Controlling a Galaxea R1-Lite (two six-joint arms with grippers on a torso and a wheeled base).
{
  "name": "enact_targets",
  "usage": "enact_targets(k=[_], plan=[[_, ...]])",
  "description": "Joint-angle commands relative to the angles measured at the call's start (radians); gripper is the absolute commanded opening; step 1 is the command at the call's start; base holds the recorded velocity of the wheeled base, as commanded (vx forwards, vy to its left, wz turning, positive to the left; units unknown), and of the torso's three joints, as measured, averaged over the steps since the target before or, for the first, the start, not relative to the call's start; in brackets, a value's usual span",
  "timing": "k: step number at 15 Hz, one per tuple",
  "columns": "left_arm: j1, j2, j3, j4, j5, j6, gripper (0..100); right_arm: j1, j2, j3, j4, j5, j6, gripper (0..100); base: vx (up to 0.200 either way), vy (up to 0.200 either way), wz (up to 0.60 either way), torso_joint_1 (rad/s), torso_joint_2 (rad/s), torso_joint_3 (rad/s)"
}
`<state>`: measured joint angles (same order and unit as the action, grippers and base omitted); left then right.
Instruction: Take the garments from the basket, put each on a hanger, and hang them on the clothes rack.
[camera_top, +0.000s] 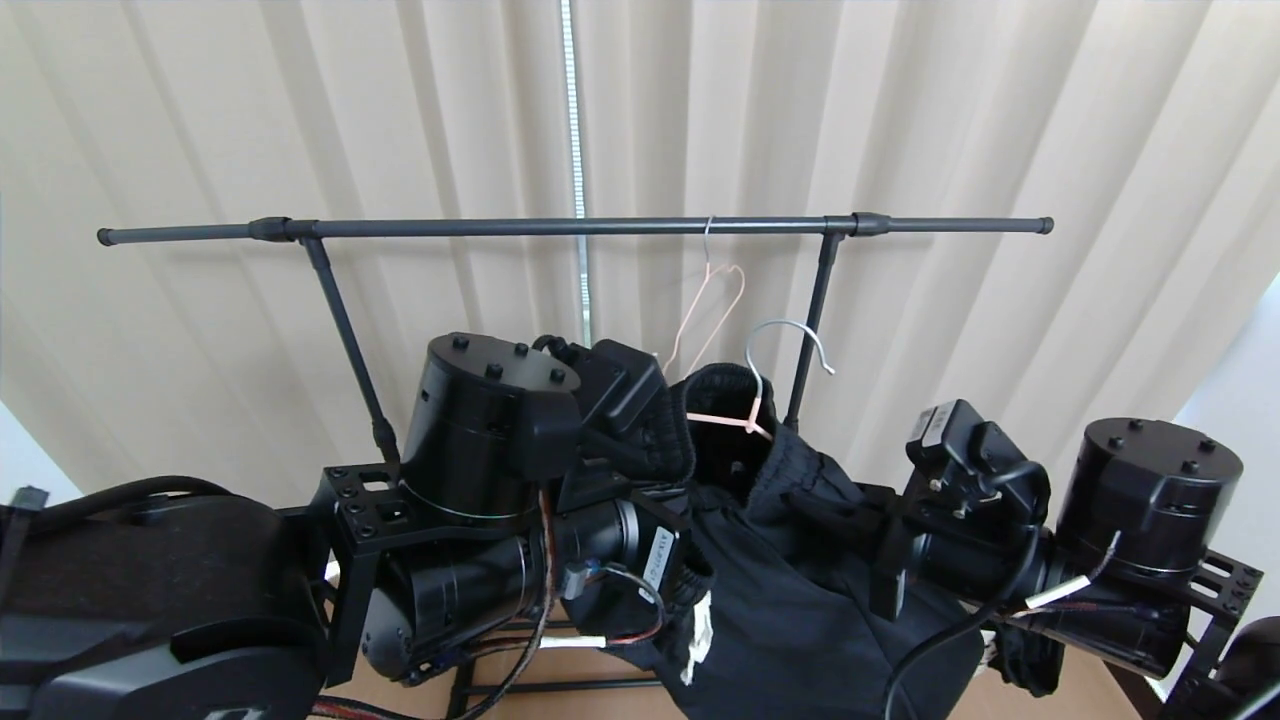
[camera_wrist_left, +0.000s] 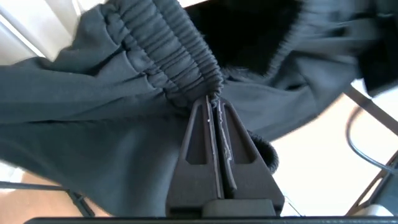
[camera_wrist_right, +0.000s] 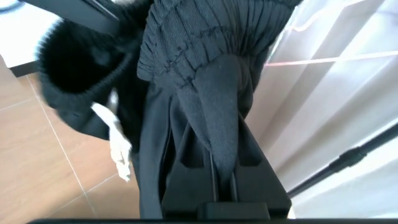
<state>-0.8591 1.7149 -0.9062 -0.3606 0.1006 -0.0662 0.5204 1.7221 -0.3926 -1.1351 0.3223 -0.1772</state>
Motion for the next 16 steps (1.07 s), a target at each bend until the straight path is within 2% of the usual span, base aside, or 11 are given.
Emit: enact_targets(k=[1,4,5,9,11,15,16], plan=[[0.002,0.025,-0.005,-0.001,0.002,0.000,0,0.013,-0.055,0.020,0.000,0.003,-0.001,0,0.000,0.000,0.00,0.000,0.00,0.000],[0.005,0.058,-0.020,-0.038,0.002,-0.003,0,0.032,-0.085,0.031,0.000,0.018,-0.001,0,0.000,0.000,0.00,0.000,0.00,0.000],[0.006,0.071,-0.025,-0.052,0.004,-0.003,100,0.033,-0.090,0.035,0.000,0.018,-0.001,0,0.000,0.000,0.00,0.000,0.00,0.000],[0.006,0.081,-0.036,-0.060,0.010,-0.001,100,0.050,-0.092,0.044,0.000,0.030,-0.002,0,0.000,0.000,0.00,0.000,0.00,0.000],[0.006,0.022,-0.010,-0.060,0.010,0.000,100,0.044,-0.084,0.038,0.000,0.047,-0.001,0,0.000,0.000,0.00,0.000,0.00,0.000],[0.006,-0.103,0.087,-0.060,0.008,0.006,100,-0.019,-0.075,0.035,0.001,0.133,0.008,0,0.000,0.000,0.00,0.000,0.00,0.000],[0.006,-0.147,0.118,-0.058,0.004,0.016,100,-0.031,-0.061,0.029,-0.002,0.162,0.061,0,0.000,0.000,0.00,0.000,0.00,0.000]])
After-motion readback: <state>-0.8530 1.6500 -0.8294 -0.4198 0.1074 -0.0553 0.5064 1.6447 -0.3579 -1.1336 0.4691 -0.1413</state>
